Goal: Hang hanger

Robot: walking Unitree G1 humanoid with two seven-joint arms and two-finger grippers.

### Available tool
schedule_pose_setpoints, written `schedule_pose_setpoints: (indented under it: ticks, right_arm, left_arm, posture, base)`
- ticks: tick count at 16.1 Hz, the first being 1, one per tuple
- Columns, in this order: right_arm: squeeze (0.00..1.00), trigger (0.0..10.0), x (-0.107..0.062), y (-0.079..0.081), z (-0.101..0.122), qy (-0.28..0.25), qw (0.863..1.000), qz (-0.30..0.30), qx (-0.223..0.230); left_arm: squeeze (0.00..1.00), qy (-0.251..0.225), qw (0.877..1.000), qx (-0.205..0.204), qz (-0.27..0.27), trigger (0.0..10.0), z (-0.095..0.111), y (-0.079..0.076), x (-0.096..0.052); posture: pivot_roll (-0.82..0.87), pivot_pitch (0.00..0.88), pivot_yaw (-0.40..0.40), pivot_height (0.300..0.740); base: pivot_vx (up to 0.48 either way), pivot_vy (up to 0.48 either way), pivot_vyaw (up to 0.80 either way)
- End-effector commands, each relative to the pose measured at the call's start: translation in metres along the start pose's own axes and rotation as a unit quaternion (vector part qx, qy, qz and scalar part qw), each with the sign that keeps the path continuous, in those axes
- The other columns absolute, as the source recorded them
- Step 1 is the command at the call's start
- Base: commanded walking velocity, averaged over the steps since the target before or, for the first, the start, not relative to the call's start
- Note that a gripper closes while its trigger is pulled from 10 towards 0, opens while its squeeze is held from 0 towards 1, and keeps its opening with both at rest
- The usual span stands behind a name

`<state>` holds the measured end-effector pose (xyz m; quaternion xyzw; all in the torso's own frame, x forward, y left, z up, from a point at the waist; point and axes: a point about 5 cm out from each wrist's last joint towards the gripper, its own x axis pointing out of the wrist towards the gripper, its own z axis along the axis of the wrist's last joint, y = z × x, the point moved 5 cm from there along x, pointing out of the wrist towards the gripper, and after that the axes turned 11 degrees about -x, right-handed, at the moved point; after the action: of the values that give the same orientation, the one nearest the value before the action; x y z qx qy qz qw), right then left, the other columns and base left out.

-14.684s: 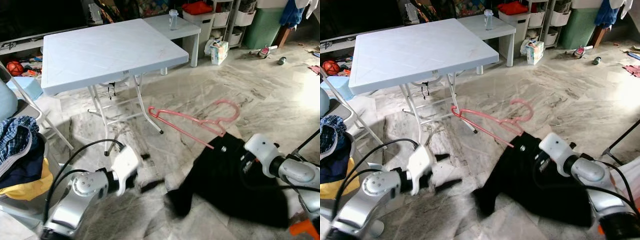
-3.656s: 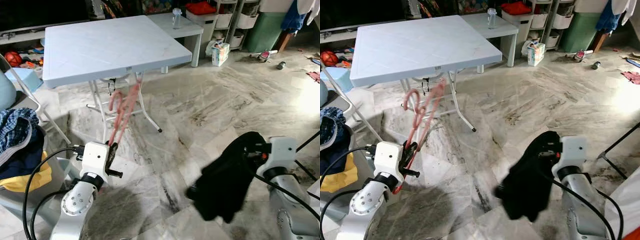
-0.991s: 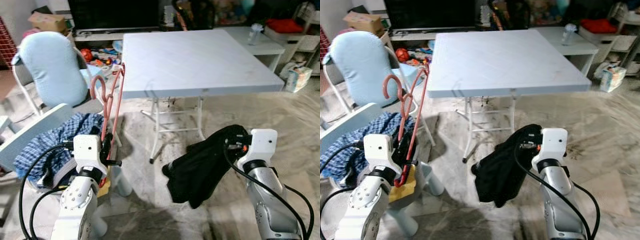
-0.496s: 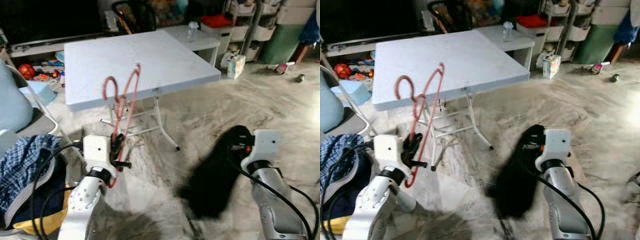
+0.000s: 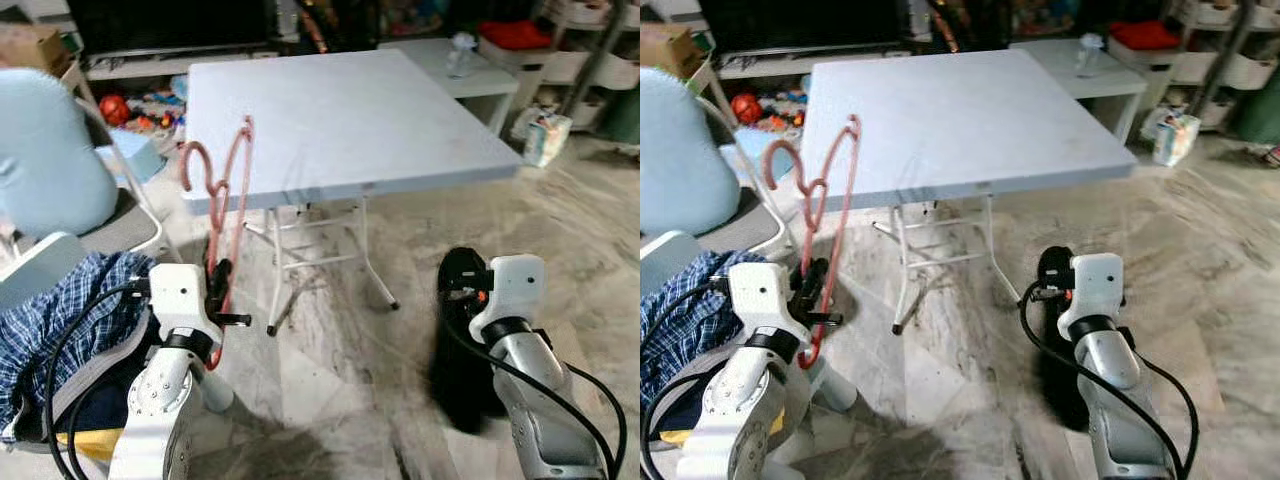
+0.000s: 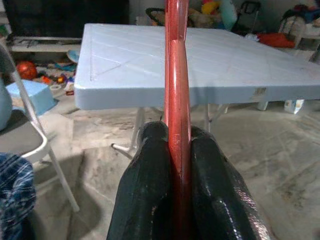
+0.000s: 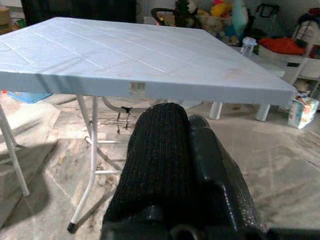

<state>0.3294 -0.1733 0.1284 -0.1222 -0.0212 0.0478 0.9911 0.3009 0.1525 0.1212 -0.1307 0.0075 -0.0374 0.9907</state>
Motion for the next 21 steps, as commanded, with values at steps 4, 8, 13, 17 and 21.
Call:
schedule_pose_setpoints:
  ticks: [4,8,13,17,21]
  right_arm:
    - [0.00,10.0,0.002,0.000,0.014,-0.028,1.000,-0.004,-0.002]
    - [0.00,10.0,0.003,0.003,0.014,-0.031,1.000,-0.002,-0.002]
    - [0.00,10.0,0.006,0.006,0.011,-0.035,0.999,-0.011,0.013]
    - [0.00,10.0,0.007,0.009,0.002,-0.026,0.999,-0.014,0.015]
    - [0.00,10.0,0.014,0.003,-0.022,0.018,1.000,-0.022,0.012]
  left_arm:
    - [0.00,-0.008,1.000,0.000,-0.007,10.0,0.007,-0.004,-0.001]
    - [0.00,-0.010,1.000,0.000,-0.007,10.0,0.010,-0.004,0.000]
    - [0.00,0.002,1.000,0.018,0.005,10.0,0.005,0.003,-0.002]
    - [0.00,0.015,0.999,0.043,0.025,10.0,-0.004,0.014,0.006]
    - [0.00,0.004,0.998,0.054,0.034,10.0,-0.006,0.021,0.011]
  posture:
    - [0.02,0.000,0.011,0.740]
    - [0.03,0.000,0.016,0.740]
    - [0.06,0.000,0.041,0.740]
    - [0.10,0.000,0.015,0.740]
    - [0.13,0.000,-0.033,0.740]
  base:
    - [0.425,0.000,0.00]
    - [0.448,0.000,0.00]
    - [0.450,0.000,0.00]
    - [0.201,0.000,0.00]
    - [0.000,0.000,0.00]
